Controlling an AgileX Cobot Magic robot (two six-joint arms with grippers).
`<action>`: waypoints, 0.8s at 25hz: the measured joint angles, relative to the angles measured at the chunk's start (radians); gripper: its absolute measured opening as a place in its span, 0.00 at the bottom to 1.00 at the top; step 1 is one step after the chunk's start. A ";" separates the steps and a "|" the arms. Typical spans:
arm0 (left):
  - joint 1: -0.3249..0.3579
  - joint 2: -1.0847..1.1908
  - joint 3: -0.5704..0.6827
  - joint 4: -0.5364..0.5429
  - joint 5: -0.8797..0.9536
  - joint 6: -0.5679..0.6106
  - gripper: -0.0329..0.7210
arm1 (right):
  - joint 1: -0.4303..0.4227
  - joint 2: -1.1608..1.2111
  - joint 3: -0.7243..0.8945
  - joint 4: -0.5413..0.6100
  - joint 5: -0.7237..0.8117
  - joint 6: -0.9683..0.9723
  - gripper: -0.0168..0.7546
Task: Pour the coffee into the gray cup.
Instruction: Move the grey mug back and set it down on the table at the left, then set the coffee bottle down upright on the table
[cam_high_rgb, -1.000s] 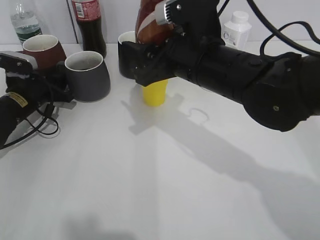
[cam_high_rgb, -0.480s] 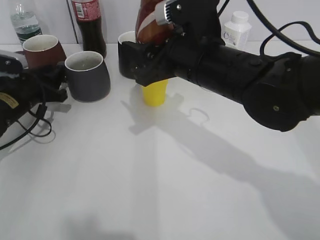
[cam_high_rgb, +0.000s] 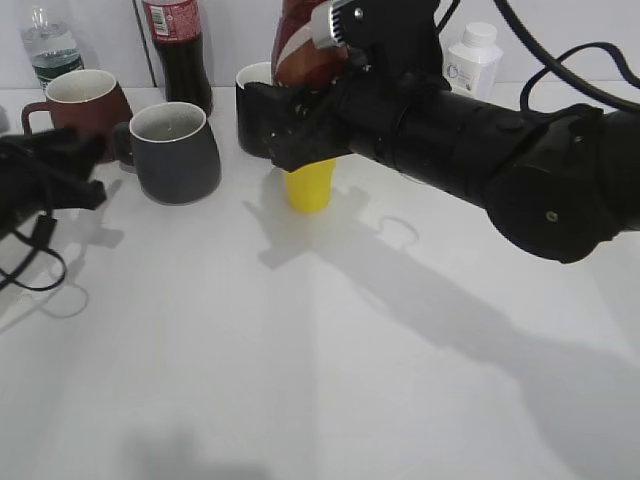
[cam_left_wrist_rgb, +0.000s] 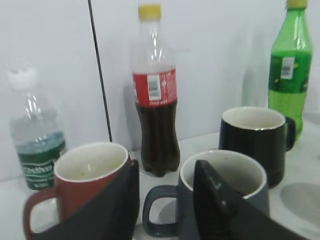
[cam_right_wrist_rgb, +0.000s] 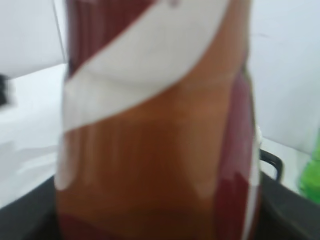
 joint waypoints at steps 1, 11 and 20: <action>0.000 -0.029 0.022 0.000 0.000 0.000 0.43 | 0.000 0.000 0.000 0.010 0.004 0.000 0.71; 0.000 -0.418 0.199 0.010 0.131 0.000 0.43 | -0.062 -0.022 0.000 0.085 0.056 -0.006 0.71; 0.000 -0.593 0.204 0.038 0.259 -0.001 0.43 | -0.330 -0.040 0.000 0.095 0.080 -0.018 0.71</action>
